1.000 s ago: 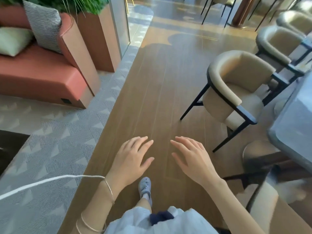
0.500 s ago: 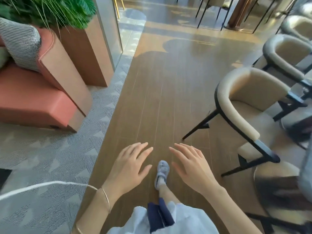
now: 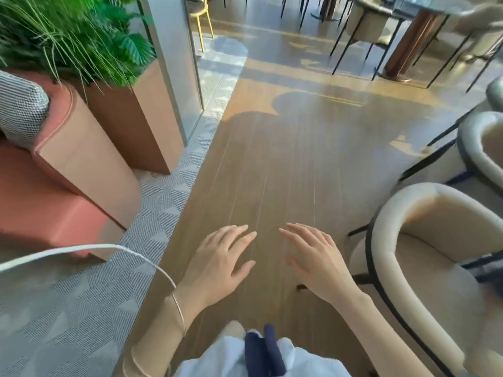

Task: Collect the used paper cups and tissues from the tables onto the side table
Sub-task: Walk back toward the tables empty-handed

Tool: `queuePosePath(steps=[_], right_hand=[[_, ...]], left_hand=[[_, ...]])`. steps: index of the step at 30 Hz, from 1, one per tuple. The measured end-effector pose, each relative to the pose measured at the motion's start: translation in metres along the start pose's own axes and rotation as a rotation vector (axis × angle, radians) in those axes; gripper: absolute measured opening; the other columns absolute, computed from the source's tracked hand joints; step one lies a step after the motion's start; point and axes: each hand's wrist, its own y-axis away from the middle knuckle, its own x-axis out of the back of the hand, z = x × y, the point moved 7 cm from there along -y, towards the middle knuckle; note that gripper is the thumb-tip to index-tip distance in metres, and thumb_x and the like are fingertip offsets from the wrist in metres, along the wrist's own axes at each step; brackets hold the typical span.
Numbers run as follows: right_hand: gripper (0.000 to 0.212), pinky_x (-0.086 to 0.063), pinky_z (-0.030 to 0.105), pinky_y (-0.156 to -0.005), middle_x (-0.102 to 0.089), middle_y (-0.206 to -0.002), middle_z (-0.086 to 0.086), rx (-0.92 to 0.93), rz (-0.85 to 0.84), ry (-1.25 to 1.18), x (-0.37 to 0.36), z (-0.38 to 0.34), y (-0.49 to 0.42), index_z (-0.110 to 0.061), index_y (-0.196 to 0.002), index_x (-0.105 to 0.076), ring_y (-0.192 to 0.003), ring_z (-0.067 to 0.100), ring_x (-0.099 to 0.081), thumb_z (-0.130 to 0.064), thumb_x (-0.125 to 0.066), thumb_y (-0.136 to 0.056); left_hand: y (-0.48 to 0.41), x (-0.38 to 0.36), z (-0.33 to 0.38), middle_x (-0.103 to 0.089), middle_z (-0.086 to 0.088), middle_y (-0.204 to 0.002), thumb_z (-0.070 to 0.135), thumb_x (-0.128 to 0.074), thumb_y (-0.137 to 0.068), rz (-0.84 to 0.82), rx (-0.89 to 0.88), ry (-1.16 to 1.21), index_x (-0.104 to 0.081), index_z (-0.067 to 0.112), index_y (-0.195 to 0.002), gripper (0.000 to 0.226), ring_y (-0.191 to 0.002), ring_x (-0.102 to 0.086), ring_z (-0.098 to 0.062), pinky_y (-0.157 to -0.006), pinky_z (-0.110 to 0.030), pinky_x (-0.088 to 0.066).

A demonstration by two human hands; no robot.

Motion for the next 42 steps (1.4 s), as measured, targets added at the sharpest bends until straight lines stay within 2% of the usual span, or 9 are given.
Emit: queuePosePath(steps=[6,11,14,18,22,25,34,37,42], right_hand=[[0.05,-0.044,0.038,-0.093,-0.06,-0.122,-0.001,0.011,-0.002,0.011,-0.019,0.042,-0.078,-0.021,-0.121,-0.057,-0.113,0.021,-0.056,-0.019,-0.07,-0.073],[0.051,-0.044,0.038,-0.093,-0.061,-0.121,-0.001,0.006,-0.015,0.045,-0.028,0.079,-0.183,-0.021,-0.119,-0.058,-0.112,0.02,-0.057,-0.019,-0.071,-0.069],[0.048,-0.041,0.041,-0.097,-0.059,-0.125,0.001,-0.005,0.006,0.036,-0.015,0.099,-0.262,-0.019,-0.123,-0.057,-0.116,0.021,-0.054,-0.021,-0.066,-0.076],[0.045,-0.041,0.043,-0.098,-0.059,-0.125,0.004,-0.012,0.079,0.036,0.015,0.123,-0.362,-0.016,-0.122,-0.057,-0.117,0.023,-0.054,-0.021,-0.066,-0.079],[0.042,-0.039,0.044,-0.099,-0.06,-0.124,0.006,-0.012,0.147,0.061,0.029,0.148,-0.429,-0.015,-0.122,-0.058,-0.117,0.024,-0.054,-0.021,-0.065,-0.08],[0.043,-0.042,0.042,-0.096,-0.063,-0.12,0.004,-0.06,0.107,0.063,0.019,0.171,-0.468,-0.016,-0.119,-0.061,-0.113,0.023,-0.057,-0.021,-0.068,-0.077],[0.049,-0.052,0.032,-0.078,-0.068,-0.107,-0.002,-0.061,-0.072,0.089,-0.025,0.287,-0.608,-0.022,-0.107,-0.067,-0.096,0.018,-0.066,-0.023,-0.081,-0.06],[0.048,-0.052,0.033,-0.079,-0.068,-0.107,-0.001,-0.054,-0.052,0.074,-0.01,0.329,-0.68,-0.02,-0.106,-0.068,-0.096,0.019,-0.065,-0.022,-0.081,-0.06],[0.04,-0.047,0.036,-0.087,-0.065,-0.113,-0.001,0.002,0.063,0.041,0.029,0.391,-0.794,-0.02,-0.111,-0.064,-0.102,0.02,-0.062,-0.02,-0.074,-0.072]], left_hand=[[-0.088,-0.023,-0.047,-0.06,0.0,-0.123,0.038,-0.069,-0.078,-0.055,-0.02,-0.055,-0.059,0.019,-0.122,0.05,-0.112,-0.057,-0.019,-0.095,-0.037,-0.044],[-0.191,-0.028,-0.106,-0.062,0.0,-0.12,0.039,-0.072,-0.075,-0.04,-0.032,-0.074,-0.061,0.019,-0.12,0.051,-0.109,-0.059,-0.019,-0.094,-0.037,-0.045],[-0.267,-0.014,-0.143,-0.062,-0.003,-0.121,0.037,-0.07,-0.077,-0.012,-0.06,-0.082,-0.06,0.017,-0.122,0.05,-0.11,-0.058,-0.022,-0.095,-0.039,-0.044],[-0.366,0.017,-0.184,-0.06,-0.002,-0.123,0.044,-0.052,-0.085,0.082,-0.114,-0.136,-0.058,0.017,-0.123,0.047,-0.111,-0.057,-0.021,-0.096,-0.037,-0.043],[-0.439,0.026,-0.212,-0.064,-0.005,-0.117,0.039,-0.069,-0.078,0.078,-0.104,-0.163,-0.06,0.016,-0.121,0.05,-0.107,-0.06,-0.025,-0.093,-0.041,-0.045],[-0.483,0.015,-0.23,-0.065,-0.003,-0.116,0.04,-0.068,-0.079,0.033,-0.099,-0.157,-0.06,0.017,-0.122,0.049,-0.107,-0.06,-0.023,-0.094,-0.041,-0.045],[-0.644,-0.031,-0.283,-0.068,0.001,-0.108,0.044,-0.072,-0.073,-0.044,-0.143,-0.203,-0.065,0.021,-0.114,0.048,-0.099,-0.063,-0.02,-0.09,-0.04,-0.05],[-0.717,-0.023,-0.302,-0.068,0.001,-0.107,0.044,-0.072,-0.073,-0.024,-0.129,-0.219,-0.067,0.021,-0.112,0.046,-0.099,-0.063,-0.019,-0.09,-0.04,-0.049],[-0.837,-0.005,-0.326,-0.067,0.001,-0.109,0.044,-0.067,-0.077,0.049,-0.092,-0.225,-0.065,0.02,-0.114,0.043,-0.102,-0.062,-0.021,-0.093,-0.041,-0.047]])
